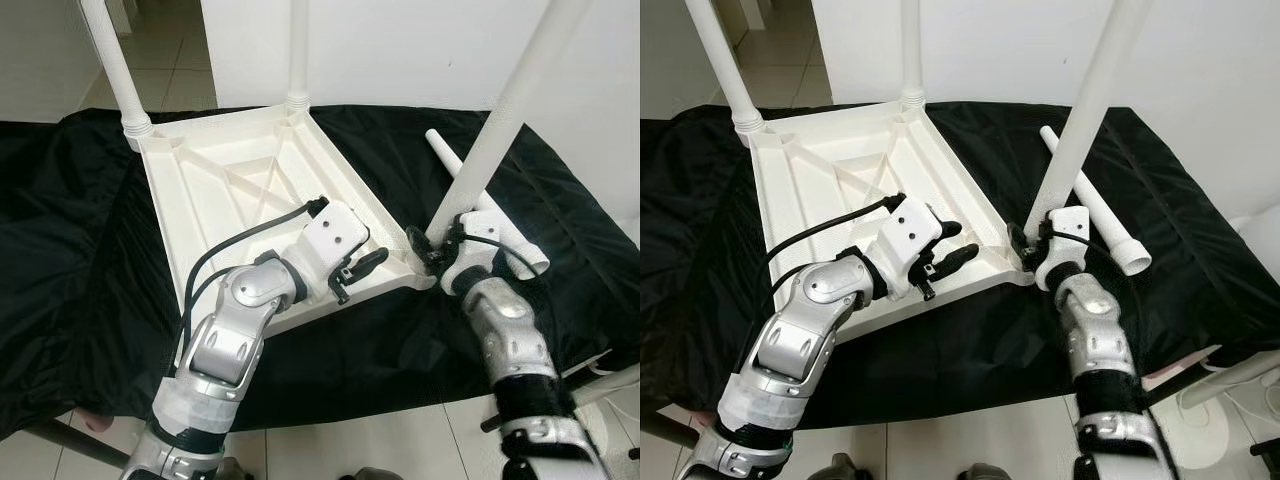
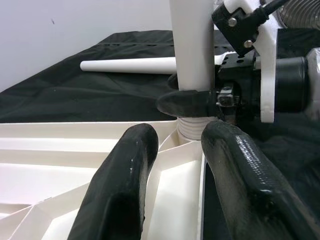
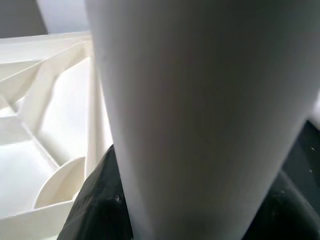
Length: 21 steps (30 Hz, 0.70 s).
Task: Building children table
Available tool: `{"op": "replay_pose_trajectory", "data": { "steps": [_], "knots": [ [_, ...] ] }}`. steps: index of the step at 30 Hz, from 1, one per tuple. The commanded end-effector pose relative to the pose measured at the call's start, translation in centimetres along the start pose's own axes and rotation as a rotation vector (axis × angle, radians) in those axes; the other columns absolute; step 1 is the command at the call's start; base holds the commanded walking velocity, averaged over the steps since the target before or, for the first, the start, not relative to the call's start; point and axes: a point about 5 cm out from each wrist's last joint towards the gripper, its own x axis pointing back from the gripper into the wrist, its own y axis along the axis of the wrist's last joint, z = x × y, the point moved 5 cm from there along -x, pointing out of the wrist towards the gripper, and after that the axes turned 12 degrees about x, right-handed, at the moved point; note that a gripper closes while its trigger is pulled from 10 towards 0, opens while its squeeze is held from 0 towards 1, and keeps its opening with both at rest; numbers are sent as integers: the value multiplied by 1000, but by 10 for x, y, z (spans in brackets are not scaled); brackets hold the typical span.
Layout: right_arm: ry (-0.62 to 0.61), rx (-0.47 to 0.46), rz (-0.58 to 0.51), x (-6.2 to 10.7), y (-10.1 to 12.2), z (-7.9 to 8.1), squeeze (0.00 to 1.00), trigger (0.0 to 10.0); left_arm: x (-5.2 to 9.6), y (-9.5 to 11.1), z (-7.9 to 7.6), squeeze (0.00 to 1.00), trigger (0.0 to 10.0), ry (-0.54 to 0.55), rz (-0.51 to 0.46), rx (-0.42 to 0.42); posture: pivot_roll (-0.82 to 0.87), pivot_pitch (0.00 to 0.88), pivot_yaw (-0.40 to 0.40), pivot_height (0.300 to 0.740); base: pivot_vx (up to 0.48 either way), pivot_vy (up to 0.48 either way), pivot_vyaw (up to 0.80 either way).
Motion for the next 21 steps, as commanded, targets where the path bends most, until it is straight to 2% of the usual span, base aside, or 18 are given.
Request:
{"op": "replay_pose_trajectory", "data": {
  "steps": [1,3,5,6,8,13,14,15,21],
  "knots": [
    [-30,-22,118,6,-27,7,0,10000,2,1,10,0,10000,119,-15,-9,-85,0,-23,740,0,0,0],
    [-276,-45,149,14,-24,2,0,10000,2,1,11,0,10000,124,-13,-14,-79,0,-26,740,0,0,0],
    [-276,-45,149,14,-24,2,0,10000,2,1,11,0,10000,124,-13,-14,-79,0,-26,740,0,0,0],
    [-358,-59,157,18,-23,0,0,10000,2,1,12,0,10000,126,-12,-15,-79,0,-26,740,0,0,0],
    [-401,-79,153,21,-19,4,0,10000,3,1,12,0,10000,127,-12,-15,-79,0,-24,740,0,0,0],
    [-413,-80,136,22,-14,8,0,10000,3,1,12,0,10000,127,-12,-16,-84,0,-21,740,0,0,0],
    [-414,-82,121,24,-10,6,67,10000,3,0,11,0,10000,127,-11,-17,-84,0,-21,740,0,0,0],
    [-406,-93,106,25,-8,5,1000,10000,2,0,12,0,10000,127,-10,-18,-83,0,-22,740,0,0,0],
    [-358,-119,56,31,0,9,1000,10000,3,-1,13,0,10000,138,-7,-24,-81,0,-24,740,0,0,0]
  ]
}}
